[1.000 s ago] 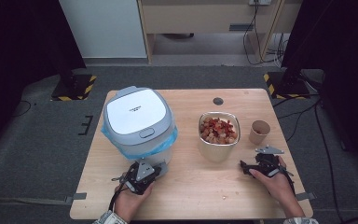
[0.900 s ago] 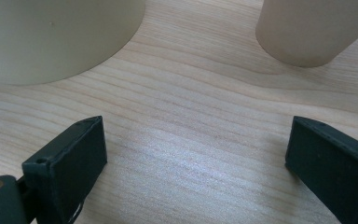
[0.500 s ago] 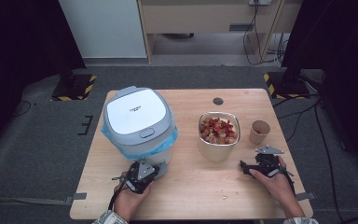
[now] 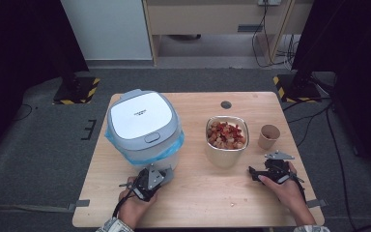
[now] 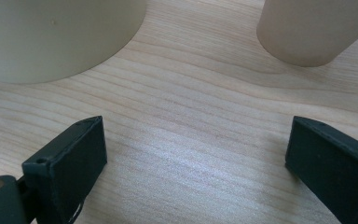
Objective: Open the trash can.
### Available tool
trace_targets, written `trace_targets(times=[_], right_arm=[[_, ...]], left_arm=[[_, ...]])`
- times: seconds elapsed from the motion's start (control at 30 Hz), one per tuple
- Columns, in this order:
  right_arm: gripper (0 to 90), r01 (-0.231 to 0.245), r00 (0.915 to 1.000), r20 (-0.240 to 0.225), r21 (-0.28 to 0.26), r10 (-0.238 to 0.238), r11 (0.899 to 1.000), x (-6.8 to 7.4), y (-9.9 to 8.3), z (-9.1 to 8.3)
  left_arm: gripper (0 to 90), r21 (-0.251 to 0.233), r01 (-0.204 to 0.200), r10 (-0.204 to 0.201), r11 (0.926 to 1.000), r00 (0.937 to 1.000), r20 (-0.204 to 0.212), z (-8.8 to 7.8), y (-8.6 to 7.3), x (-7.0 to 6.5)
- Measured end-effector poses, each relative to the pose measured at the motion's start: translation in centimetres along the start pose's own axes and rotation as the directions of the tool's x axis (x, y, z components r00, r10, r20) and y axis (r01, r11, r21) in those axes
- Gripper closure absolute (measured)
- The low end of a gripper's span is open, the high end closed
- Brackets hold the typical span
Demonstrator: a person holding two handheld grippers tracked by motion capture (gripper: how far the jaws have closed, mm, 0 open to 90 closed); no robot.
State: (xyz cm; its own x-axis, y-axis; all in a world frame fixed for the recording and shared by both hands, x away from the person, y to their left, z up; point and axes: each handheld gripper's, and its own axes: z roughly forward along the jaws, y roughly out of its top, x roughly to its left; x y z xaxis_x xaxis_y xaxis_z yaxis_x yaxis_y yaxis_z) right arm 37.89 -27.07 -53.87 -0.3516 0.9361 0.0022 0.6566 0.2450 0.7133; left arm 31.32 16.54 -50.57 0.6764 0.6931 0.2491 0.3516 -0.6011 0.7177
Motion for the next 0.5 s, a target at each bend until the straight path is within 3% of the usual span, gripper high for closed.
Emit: trace_targets(times=[0.1, 0.17, 0.5], right_arm=[[5.4, 0.0, 1.0, 0.0, 0.0, 0.0, 1.0, 0.01, -0.01, 0.0], [5.4, -0.001, 1.0, 0.001, 0.0, 0.001, 1.0, 0.01, -0.01, -0.01], [5.5, 0.0, 1.0, 0.003, -0.001, 0.0, 1.0, 0.03, -0.03, -0.02]], left_arm=[[89.7, 0.013, -0.035, 0.035, 0.9993, 0.9993, -0.015, 0.06, 0.12, -0.29], [89.7, 0.015, -0.019, 0.019, 0.9997, 0.9998, -0.005, 0.09, 0.11, -0.14], [89.8, 0.031, -0.023, 0.023, 0.9992, 0.9997, -0.01, 0.27, 0.16, -0.34]])
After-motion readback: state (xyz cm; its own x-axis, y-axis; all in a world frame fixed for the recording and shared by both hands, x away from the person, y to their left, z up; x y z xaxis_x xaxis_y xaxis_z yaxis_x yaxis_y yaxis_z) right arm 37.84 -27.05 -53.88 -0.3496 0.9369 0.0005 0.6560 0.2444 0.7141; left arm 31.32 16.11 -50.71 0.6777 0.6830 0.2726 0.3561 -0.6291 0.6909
